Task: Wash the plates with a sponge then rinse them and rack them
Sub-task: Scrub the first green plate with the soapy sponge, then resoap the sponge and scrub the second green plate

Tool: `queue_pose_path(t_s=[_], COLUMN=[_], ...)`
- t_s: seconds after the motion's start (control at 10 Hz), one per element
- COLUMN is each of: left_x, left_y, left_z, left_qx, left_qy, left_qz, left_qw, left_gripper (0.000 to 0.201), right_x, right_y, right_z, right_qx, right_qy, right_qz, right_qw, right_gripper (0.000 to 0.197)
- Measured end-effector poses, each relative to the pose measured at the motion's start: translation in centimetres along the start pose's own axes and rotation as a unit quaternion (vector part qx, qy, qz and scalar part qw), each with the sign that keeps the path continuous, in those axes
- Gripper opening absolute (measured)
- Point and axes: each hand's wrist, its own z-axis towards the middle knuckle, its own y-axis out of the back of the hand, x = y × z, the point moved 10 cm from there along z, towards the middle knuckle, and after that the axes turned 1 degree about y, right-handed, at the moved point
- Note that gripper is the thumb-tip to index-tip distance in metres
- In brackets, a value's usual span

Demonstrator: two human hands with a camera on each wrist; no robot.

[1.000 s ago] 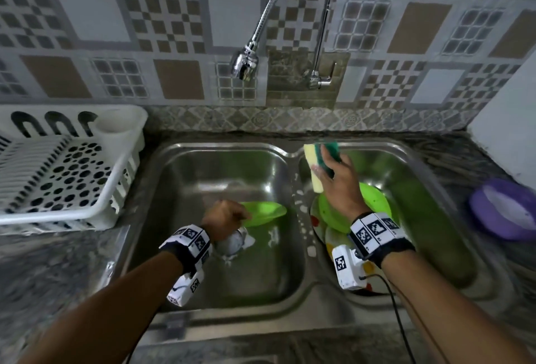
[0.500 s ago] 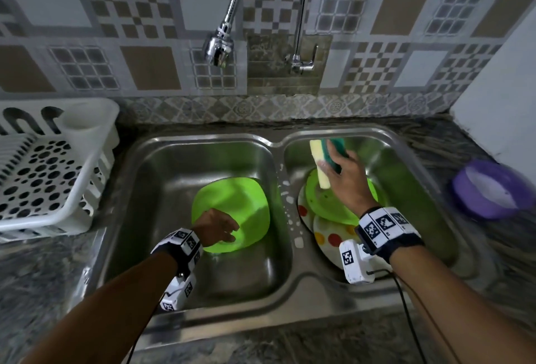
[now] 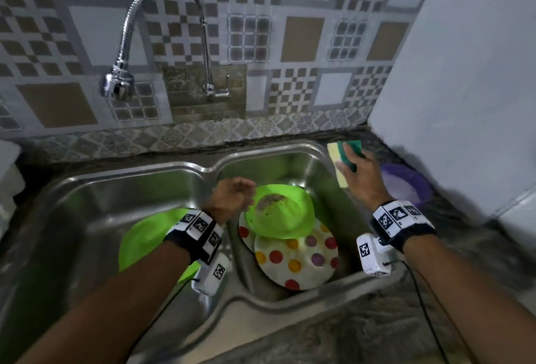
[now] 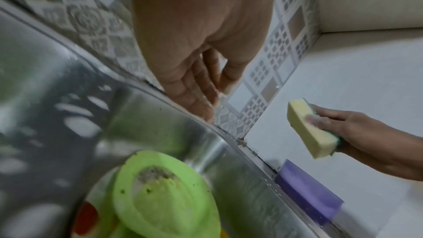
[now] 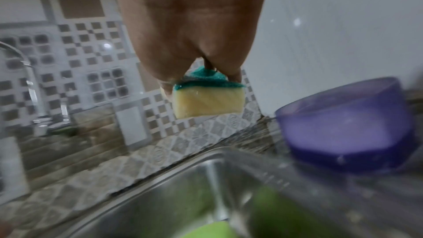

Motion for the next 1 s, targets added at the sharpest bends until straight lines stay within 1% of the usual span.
queue_pose_path(t_s=[0.1,0.2,0.3,0.4,0.5,0.6,0.7,0.8,0.9,1.0], left_x=[5.4,8.3,13.8,13.8,15.2,15.9,17.9,18.5,15.1,12.6], left_y=[-5.7,-7.6,-4.7,-2.8,-2.2,-2.7,-1.8,-0.9,-1.3,-1.3], left_z=[2.5,4.9,6.0,5.7,5.3,4.9,5.6,5.1,5.8,5.8], left_qx=[0.179,0.263,0.054,-0.085,-0.113,-0.135,-0.149,-0.177,-0.165,-0.188], left_qy=[0.155,0.091,0.206,0.157,0.192,0.21,0.21,0.23,0.098,0.08], left_qz=[-0.002,0.002,0.14,0.264,0.293,0.234,0.177,0.155,0.245,0.234], left_qw=[0.971,0.96,0.967,0.948,0.93,0.94,0.95,0.945,0.95,0.951], left_gripper=[0.028,0.044,0.055,0.036,0.032,0.034,0.03,0.041,0.022,0.031], right_x=[-5.2,-10.8,-14.4,-15.6,-17.4,-18.4,-18.7,-19.7,-19.9,-19.5], right_y=[2.9,4.9,5.9,5.1,3.2,1.5,0.6,-0.2,-0.1,1.0], right_z=[2.0,3.9,4.2,4.0,4.0,3.5,3.7,3.4,3.6,4.1], right_qx=[0.022,0.041,0.077,0.129,0.188,0.225,0.225,0.265,0.256,0.236], right_qy=[-0.017,-0.027,-0.047,-0.035,-0.044,-0.061,-0.042,-0.06,-0.07,-0.093], right_qz=[-0.054,-0.082,-0.124,-0.144,-0.161,-0.182,-0.193,-0.246,-0.235,-0.208], right_qw=[0.998,0.995,0.988,0.98,0.968,0.955,0.954,0.93,0.935,0.945], right_gripper=[0.051,0.06,0.047,0.041,0.039,0.043,0.059,0.046,0.04,0.041])
